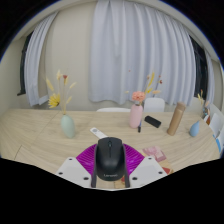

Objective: Arrange mouse

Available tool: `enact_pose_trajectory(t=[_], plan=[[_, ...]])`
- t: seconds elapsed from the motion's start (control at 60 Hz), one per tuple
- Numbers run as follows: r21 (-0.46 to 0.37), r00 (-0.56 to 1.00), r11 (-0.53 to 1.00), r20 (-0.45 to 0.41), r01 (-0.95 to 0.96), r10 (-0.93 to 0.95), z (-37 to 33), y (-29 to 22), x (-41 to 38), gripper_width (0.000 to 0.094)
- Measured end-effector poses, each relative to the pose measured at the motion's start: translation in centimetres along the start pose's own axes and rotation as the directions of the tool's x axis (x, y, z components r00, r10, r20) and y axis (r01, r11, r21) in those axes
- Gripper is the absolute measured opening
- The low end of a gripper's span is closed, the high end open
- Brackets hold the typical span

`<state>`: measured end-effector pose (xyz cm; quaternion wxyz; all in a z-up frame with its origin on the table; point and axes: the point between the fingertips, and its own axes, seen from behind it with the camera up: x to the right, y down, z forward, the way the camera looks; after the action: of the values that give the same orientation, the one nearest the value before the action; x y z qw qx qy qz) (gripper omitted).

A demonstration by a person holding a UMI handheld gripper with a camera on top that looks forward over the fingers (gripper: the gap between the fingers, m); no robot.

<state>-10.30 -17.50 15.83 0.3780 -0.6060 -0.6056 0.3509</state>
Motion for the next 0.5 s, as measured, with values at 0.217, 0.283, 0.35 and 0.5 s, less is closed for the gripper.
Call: enact_pose_trajectory(t=[0.217, 0.283, 0.35, 0.5], plan=[[-0.063, 0.996, 0.998, -0.094, 0.004, -0.01, 6.8, 4.1, 11.0, 0.0372], [-0.117, 0.996, 0.993, -0.09, -0.006, -0.005, 8.4, 7.7, 12.6, 0.0373], [-0.155, 0.995, 0.988, -0.099, -0.004, -0.012, 9.2, 10.4, 13.8, 0.0371], [-0.208, 0.995, 0.976, -0.092, -0.063, 0.044, 10.0, 14.3, 14.2, 0.0394]])
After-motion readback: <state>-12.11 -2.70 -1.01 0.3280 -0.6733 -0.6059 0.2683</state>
